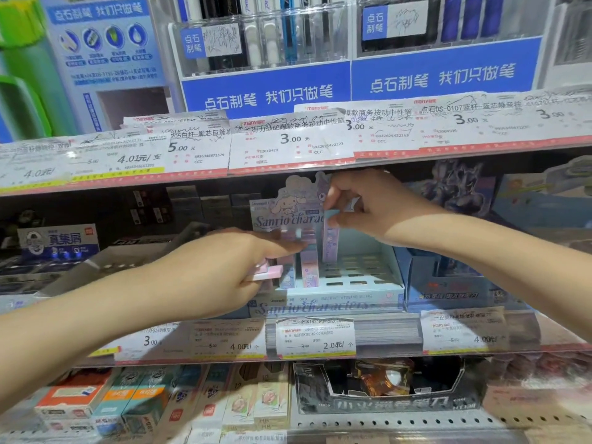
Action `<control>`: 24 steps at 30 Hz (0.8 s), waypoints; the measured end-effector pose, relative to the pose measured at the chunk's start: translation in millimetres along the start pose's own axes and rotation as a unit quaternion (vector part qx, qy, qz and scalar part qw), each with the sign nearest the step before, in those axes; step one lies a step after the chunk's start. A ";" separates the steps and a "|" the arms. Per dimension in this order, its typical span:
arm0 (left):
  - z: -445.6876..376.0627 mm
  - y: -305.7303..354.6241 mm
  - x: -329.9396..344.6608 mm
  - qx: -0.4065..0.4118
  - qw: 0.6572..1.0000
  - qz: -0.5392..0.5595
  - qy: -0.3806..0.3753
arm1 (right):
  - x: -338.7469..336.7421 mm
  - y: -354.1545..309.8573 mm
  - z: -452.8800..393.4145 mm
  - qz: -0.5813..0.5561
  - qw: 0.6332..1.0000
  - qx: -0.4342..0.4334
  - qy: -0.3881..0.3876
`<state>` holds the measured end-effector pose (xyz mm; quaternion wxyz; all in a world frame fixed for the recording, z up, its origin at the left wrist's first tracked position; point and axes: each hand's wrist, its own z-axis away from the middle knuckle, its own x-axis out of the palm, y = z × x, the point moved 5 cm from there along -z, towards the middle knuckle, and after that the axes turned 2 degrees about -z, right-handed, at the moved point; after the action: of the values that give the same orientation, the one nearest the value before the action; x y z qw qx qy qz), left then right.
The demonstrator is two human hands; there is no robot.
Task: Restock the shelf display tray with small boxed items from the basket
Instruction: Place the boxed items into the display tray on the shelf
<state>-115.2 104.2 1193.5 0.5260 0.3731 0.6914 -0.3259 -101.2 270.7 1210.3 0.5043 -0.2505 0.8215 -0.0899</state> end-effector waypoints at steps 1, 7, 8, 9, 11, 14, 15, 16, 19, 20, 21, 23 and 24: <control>0.1 -0.8 0.6 -0.002 1.000 0.004 -0.004 | 1.8 0.5 -0.6 -0.001 1.000 0.000 -0.001; -2.1 -2.2 -0.7 -0.019 0.999 0.006 -0.032 | 1.9 6.3 -2.9 0.008 1.000 -0.001 0.005; -2.4 -2.0 -0.6 -0.020 0.999 0.005 -0.040 | 3.1 7.0 -2.6 0.010 1.000 0.001 -0.004; -2.9 -2.5 0.4 -0.019 0.999 0.003 -0.048 | 5.2 7.7 -1.7 0.014 1.000 0.004 -0.015; -3.9 -4.6 1.7 -0.019 0.998 -0.003 -0.055 | 7.7 8.3 1.1 0.027 0.999 0.007 -0.018; -3.9 -3.9 0.7 -0.007 0.999 -0.012 -0.041 | 5.0 2.9 2.8 0.051 0.999 -0.012 0.003; -3.6 -4.1 0.6 -0.001 0.999 -0.011 -0.034 | 4.7 2.5 1.7 0.059 0.998 -0.010 -0.001; -4.1 -4.4 0.5 0.003 0.999 -0.009 -0.031 | 5.4 2.1 0.9 0.066 0.998 -0.004 -0.016; -6.1 -7.2 2.0 0.009 0.999 -0.014 -0.031 | 10.1 0.9 1.3 0.058 0.996 0.009 -0.065; -5.2 -6.1 2.5 0.010 1.000 -0.011 -0.025 | 10.3 -0.1 1.5 0.053 0.996 0.011 -0.070; -4.7 -5.2 2.9 0.008 1.000 -0.001 -0.014 | 9.8 -1.3 1.9 0.046 0.996 0.016 -0.069; -2.0 0.8 -1.3 0.013 0.998 0.029 0.052 | 6.7 -4.5 2.0 -0.030 0.998 0.046 -0.038; 0.1 2.5 -4.8 0.014 0.994 0.046 0.096 | 4.2 -5.0 1.7 -0.109 0.991 0.077 -0.011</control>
<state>-112.2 104.5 1197.9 0.4659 0.4417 0.7162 -0.2736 -99.6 264.5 1208.1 0.5178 -0.3003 0.7744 -0.2048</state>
